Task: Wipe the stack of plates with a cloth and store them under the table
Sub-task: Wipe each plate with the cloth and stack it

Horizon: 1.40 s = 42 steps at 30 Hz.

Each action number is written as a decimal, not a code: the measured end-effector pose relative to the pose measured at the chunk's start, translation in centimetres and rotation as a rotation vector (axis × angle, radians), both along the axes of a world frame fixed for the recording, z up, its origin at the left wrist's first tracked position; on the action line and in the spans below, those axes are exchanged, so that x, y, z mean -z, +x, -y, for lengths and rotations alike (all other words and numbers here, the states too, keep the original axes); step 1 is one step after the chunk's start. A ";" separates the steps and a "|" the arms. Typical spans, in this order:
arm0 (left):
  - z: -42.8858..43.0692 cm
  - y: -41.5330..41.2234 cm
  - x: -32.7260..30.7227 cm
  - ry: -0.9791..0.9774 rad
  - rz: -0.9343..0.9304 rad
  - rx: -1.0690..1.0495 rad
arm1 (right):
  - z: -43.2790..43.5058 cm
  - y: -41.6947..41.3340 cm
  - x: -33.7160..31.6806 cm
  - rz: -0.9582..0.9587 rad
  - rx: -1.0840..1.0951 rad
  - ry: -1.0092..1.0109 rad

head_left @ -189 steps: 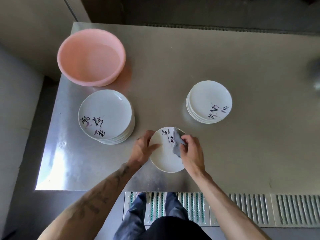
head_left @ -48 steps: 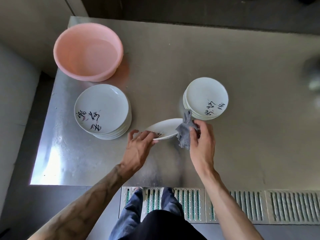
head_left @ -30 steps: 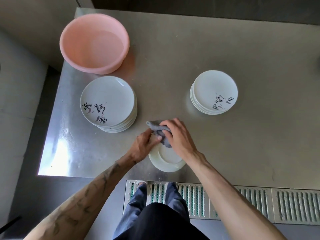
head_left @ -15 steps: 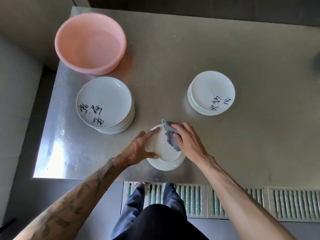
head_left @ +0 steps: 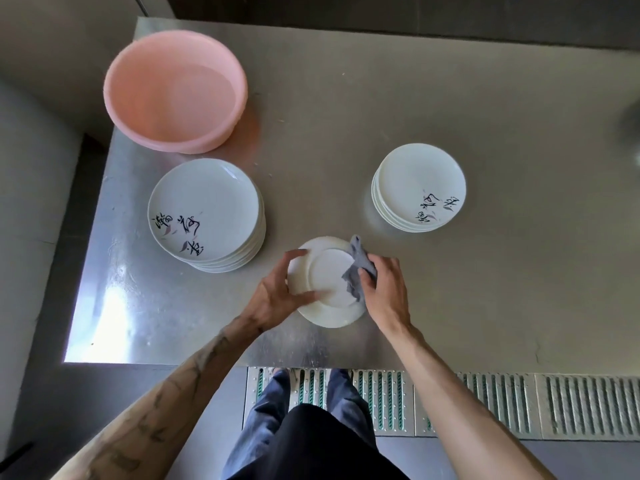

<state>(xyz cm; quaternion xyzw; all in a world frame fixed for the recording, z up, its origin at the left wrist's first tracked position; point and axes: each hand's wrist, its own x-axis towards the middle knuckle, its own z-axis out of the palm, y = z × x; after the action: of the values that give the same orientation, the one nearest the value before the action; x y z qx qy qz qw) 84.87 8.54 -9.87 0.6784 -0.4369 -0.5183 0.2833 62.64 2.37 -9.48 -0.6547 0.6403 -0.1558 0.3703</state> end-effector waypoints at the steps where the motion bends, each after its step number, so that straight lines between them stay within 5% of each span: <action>1: 0.2 0.1 -0.1 0.008 0.021 -0.049 | -0.2 0.2 -0.1 0.003 0.025 0.027; 5: 0.1 -0.7 -0.5 -0.011 0.016 -0.158 | -4.7 1.5 -0.6 0.069 0.061 0.006; 10: -1.6 -1.0 -0.4 -0.058 0.171 0.111 | -3.4 1.0 -0.6 0.060 0.121 -0.008; 15: -1.4 -1.1 -0.1 -0.009 0.103 -0.053 | -5.0 1.6 -0.6 0.090 0.154 0.015; 20: -2.0 -0.7 -0.1 -0.017 0.082 0.051 | -5.7 1.3 -0.3 0.083 0.201 -0.017; 37: -1.7 -1.8 0.1 -0.119 0.002 -0.144 | -6.1 1.3 -0.5 0.079 0.221 0.059; 42: -2.4 -1.8 -0.2 -0.118 0.070 -0.005 | -7.3 1.4 -0.6 0.084 0.188 0.021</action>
<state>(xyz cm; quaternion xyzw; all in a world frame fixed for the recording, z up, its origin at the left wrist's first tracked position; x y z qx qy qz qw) 83.07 10.97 -9.65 0.6793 -0.4749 -0.4667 0.3086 64.05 9.62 -8.85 -0.5807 0.6845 -0.2105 0.3873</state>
